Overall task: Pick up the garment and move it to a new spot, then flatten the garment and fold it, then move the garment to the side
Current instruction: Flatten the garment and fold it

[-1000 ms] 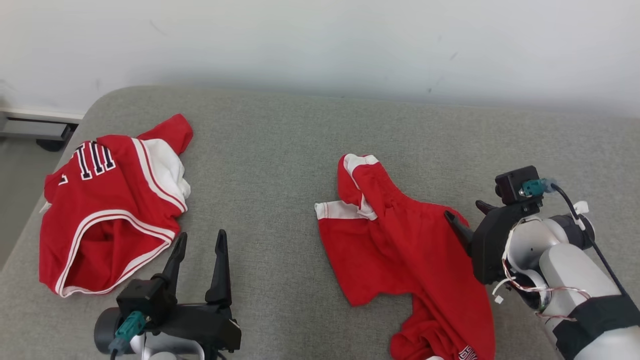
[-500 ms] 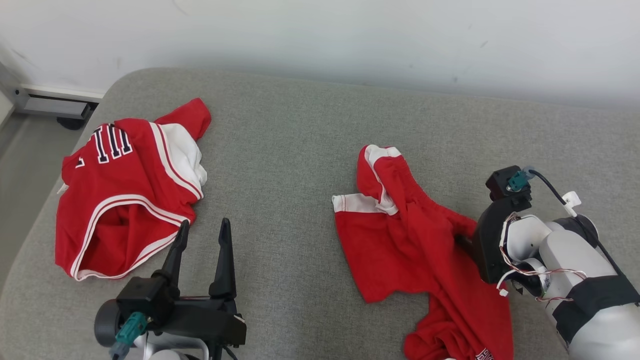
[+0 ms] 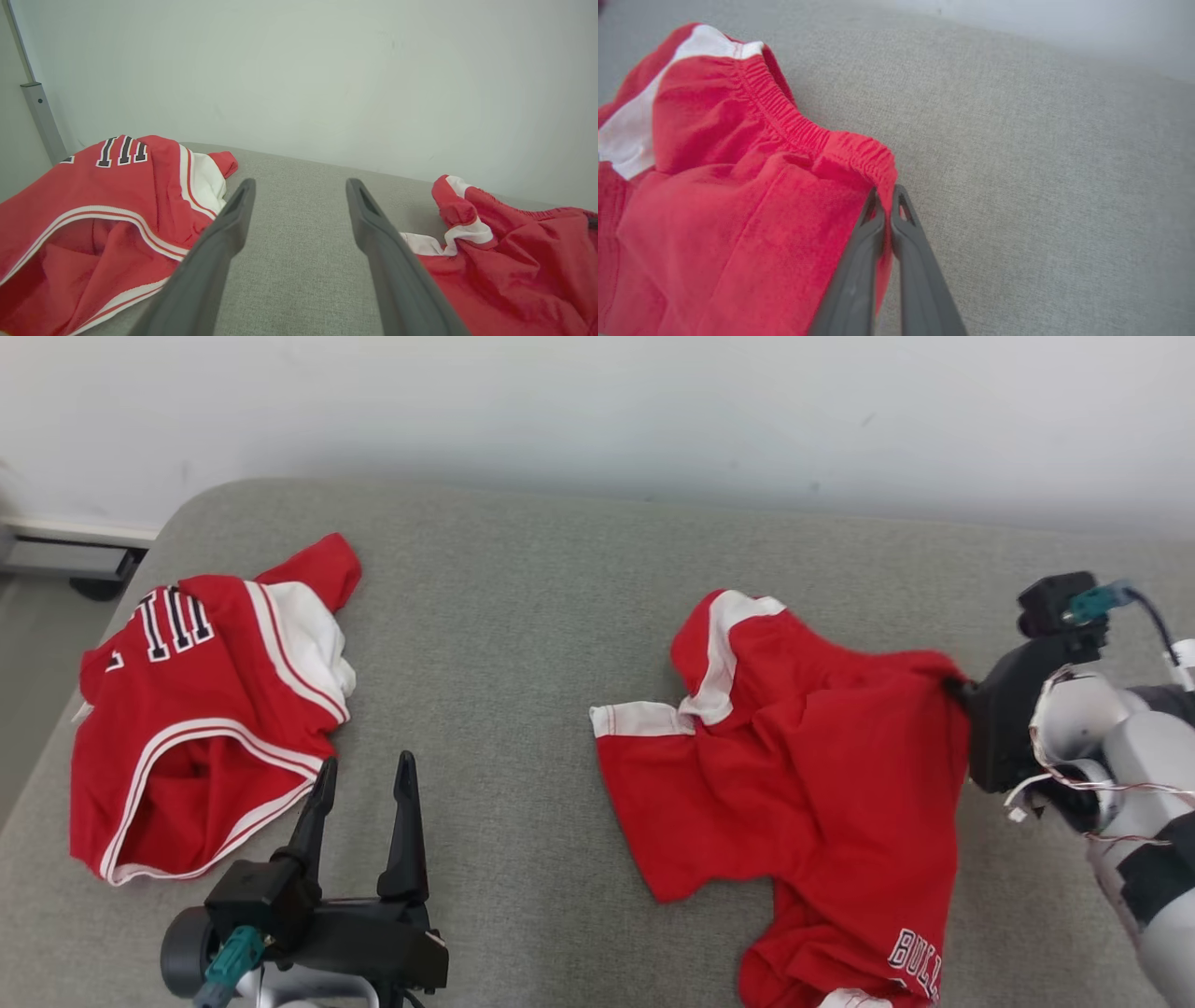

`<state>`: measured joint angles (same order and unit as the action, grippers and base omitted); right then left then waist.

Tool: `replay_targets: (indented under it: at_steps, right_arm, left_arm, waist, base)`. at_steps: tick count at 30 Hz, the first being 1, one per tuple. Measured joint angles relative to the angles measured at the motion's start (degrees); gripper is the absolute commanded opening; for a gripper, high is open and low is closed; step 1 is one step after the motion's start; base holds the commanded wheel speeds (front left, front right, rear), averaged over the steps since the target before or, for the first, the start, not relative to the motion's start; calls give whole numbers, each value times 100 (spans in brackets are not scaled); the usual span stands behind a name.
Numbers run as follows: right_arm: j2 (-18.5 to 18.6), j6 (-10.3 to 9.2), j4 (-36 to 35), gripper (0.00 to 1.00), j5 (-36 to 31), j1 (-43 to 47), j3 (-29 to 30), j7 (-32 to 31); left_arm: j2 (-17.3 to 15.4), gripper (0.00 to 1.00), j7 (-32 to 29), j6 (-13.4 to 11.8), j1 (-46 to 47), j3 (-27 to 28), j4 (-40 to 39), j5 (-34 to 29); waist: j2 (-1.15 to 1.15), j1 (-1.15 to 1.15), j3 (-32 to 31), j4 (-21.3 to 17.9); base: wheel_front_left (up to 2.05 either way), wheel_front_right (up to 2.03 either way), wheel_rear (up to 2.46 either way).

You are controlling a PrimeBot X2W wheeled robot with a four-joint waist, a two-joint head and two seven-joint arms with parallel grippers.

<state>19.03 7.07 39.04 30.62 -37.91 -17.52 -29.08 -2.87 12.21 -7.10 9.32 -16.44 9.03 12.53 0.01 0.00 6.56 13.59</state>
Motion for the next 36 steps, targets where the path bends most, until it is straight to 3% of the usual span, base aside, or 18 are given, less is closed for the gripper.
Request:
replay_targets:
  at_steps: [6, 18, 29, 32, 33, 34, 36]
  right_arm:
    - [179, 0, -452, 0, 283, 559, 393, 563]
    - [271, -47, -1471, 0, 844, 2998, 1023, 1346]
    - [248, -212, -1965, 0, 1015, 3774, 1072, 1198]
    - [309, -333, -2124, 1, 949, 3773, 1058, 1102]
    - [338, -359, -2198, 46, 947, 3773, 1062, 1085]
    - [359, -381, -2301, 100, 923, 3771, 1093, 1087]
    - [436, -413, -2536, 100, 898, 3768, 1154, 1085]
  left_arm:
    - [4, 100, -91, 0, -196, 42, -80, -51]
    - [21, 100, -270, 0, -306, 16, -127, -151]
    - [27, 100, -482, 0, -317, -166, -219, -185]
    - [27, 100, -521, 0, -316, -212, -218, -183]
    - [27, 100, -534, 0, -315, -220, -216, -183]
    - [27, 100, -561, 0, -313, -221, -213, -182]
    - [26, 100, -563, 0, -311, -219, -210, -180]
  waist:
    - [0, 0, -47, -273]
    - [0, -1, -208, -771]
    - [-1, 0, -203, -877]
    - [-1, -1, -185, -858]
    - [0, 0, -182, -854]
    - [-1, 0, -182, -851]
    - [0, 0, -186, -850]
  base:
    - [0, 0, 0]
    - [0, 0, 0]
    - [0, 0, 0]
    - [0, 0, 0]
    - [0, 0, 0]
    - [0, 0, 0]
    - [0, 0, 0]
